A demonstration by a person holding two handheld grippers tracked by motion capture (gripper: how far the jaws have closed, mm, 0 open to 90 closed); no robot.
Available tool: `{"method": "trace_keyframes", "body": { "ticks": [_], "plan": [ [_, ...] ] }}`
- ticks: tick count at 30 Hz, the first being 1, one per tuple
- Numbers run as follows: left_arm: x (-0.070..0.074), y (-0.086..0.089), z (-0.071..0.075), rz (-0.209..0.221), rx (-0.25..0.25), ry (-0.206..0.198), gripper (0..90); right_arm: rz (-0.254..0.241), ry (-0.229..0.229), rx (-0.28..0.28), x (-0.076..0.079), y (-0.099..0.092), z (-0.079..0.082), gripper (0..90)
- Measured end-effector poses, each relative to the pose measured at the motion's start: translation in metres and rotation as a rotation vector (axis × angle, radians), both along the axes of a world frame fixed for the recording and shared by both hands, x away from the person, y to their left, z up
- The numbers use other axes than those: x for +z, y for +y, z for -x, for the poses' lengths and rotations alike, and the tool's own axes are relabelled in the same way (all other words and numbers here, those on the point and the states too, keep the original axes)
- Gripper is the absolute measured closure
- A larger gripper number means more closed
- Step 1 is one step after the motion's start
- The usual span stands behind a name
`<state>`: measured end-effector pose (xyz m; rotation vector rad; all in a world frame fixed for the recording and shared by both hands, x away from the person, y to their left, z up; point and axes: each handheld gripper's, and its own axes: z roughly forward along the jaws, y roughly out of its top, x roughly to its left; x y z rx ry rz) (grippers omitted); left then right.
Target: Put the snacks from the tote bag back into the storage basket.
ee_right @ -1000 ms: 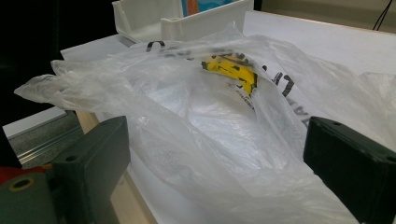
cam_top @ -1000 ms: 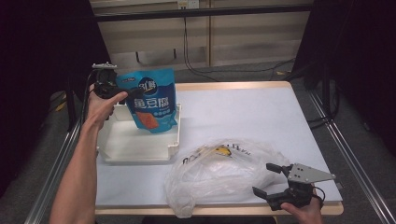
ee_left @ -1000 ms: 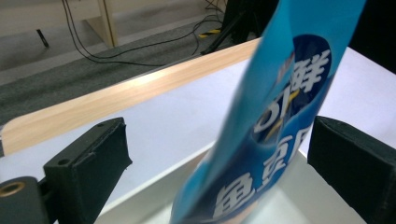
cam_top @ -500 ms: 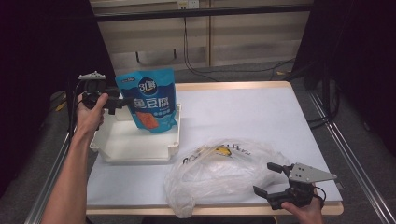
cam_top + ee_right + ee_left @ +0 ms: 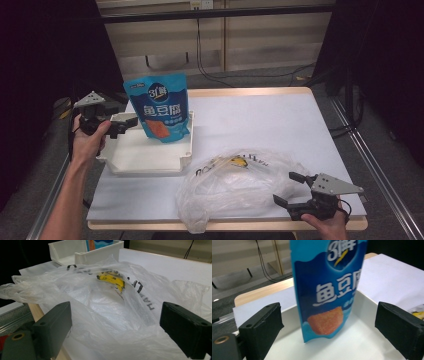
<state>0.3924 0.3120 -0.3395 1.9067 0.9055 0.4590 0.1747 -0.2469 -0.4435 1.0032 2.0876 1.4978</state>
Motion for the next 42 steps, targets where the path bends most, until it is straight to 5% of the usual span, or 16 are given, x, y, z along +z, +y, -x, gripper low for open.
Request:
{"method": "trace_keyframes", "body": {
  "ticks": [16,21,23,34,37,42],
  "plan": [
    [-0.014,0.000,0.066,0.028,-0.046,-0.023,5.2,-0.014,-0.002,-0.025,0.001,-0.003,0.000,9.7],
    [-0.023,-0.001,0.081,0.006,-0.026,-0.056,5.4,-0.010,-0.002,-0.039,0.001,-0.005,0.001,8.4],
    [-0.028,-0.001,0.090,0.032,-0.020,-0.077,6.0,-0.015,-0.002,-0.047,0.001,-0.005,0.000,7.8],
    [-0.055,-0.016,0.129,0.039,-0.050,-0.025,3.7,-0.016,-0.001,-0.056,0.002,-0.008,0.001,8.0],
    [-0.060,-0.023,0.139,-0.003,-0.050,-0.024,3.2,-0.016,-0.002,-0.058,0.001,-0.009,0.000,8.0],
    [-0.074,-0.027,0.154,0.026,-0.007,-0.007,2.4,-0.016,0.001,-0.059,0.001,-0.010,0.001,8.1]
  ]
}}
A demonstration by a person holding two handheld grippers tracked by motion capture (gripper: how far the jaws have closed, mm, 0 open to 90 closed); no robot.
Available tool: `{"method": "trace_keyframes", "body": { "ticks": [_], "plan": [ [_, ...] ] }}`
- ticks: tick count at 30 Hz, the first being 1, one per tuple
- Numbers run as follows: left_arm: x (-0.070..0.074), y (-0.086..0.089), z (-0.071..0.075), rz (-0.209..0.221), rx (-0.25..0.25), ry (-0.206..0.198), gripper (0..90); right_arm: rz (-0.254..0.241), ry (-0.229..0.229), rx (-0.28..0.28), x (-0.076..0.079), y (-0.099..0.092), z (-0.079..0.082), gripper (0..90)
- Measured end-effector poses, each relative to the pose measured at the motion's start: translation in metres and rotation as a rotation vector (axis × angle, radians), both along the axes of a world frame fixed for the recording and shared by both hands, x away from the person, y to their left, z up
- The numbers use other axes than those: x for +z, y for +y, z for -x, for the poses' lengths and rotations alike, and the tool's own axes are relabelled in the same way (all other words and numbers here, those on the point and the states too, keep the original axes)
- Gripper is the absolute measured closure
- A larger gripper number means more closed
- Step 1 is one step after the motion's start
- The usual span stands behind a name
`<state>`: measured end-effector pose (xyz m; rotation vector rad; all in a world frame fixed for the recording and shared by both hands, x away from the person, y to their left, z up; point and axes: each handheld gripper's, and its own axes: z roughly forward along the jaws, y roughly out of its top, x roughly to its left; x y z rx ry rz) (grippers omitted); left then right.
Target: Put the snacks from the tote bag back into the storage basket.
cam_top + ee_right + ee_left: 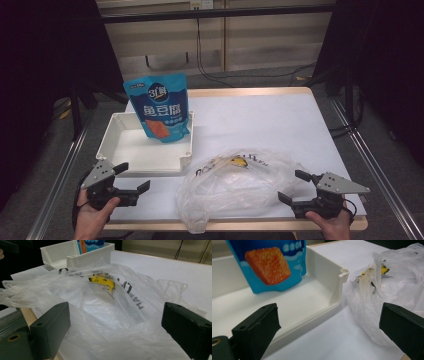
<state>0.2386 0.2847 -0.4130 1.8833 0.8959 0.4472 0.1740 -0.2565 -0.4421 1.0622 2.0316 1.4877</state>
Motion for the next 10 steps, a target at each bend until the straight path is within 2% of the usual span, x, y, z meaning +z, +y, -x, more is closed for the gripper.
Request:
{"method": "trace_keyframes", "body": {
  "ticks": [1,3,4,7,10],
  "plan": [
    [-0.006,-0.002,0.004,-0.006,0.000,0.012,2.4,0.000,0.000,0.000,0.000,0.000,0.000,8.1],
    [-0.012,-0.003,0.008,-0.025,-0.001,-0.003,2.4,0.002,-0.001,0.000,0.000,0.000,-0.001,8.1],
    [-0.013,-0.001,0.008,-0.019,0.003,-0.002,2.5,0.004,-0.004,0.002,0.000,0.000,-0.001,8.1],
    [-0.020,0.005,0.011,0.033,0.068,-0.007,2.6,0.005,-0.003,0.002,0.000,0.001,-0.001,8.3],
    [-0.029,0.007,0.016,0.016,0.080,-0.010,2.6,0.010,-0.005,0.002,0.000,0.001,-0.001,8.4]
  ]
}}
